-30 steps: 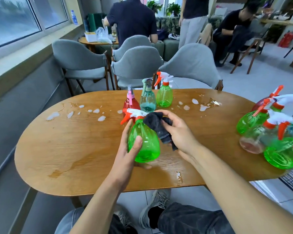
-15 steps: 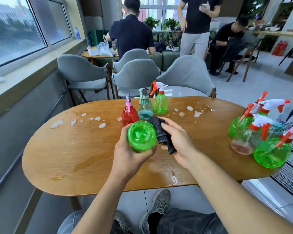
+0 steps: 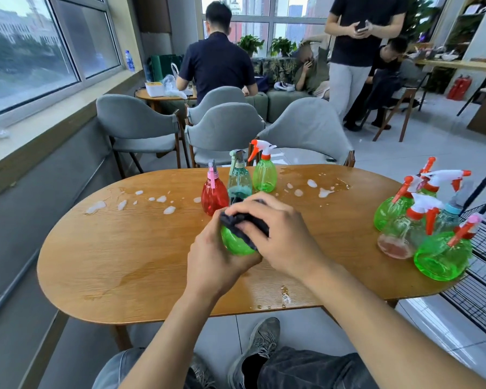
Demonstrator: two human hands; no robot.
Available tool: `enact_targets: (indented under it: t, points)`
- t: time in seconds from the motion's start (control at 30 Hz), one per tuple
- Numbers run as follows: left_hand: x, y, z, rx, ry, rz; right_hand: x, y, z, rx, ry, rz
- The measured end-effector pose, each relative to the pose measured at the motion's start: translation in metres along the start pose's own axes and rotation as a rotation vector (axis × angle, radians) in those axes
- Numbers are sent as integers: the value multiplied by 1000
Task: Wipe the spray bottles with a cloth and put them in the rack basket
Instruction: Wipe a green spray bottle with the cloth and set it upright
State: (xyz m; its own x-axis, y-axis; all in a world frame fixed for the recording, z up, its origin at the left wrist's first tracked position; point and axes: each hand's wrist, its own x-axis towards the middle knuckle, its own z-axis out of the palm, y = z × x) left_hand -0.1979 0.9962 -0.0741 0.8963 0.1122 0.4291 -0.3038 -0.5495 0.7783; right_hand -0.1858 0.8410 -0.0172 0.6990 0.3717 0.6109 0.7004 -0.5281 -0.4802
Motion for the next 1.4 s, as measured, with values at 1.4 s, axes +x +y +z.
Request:
enact_targets:
  t: [1.4]
  points:
    - [11, -6, 23, -231, -51, -28, -7, 40, -21, 335, 259, 413]
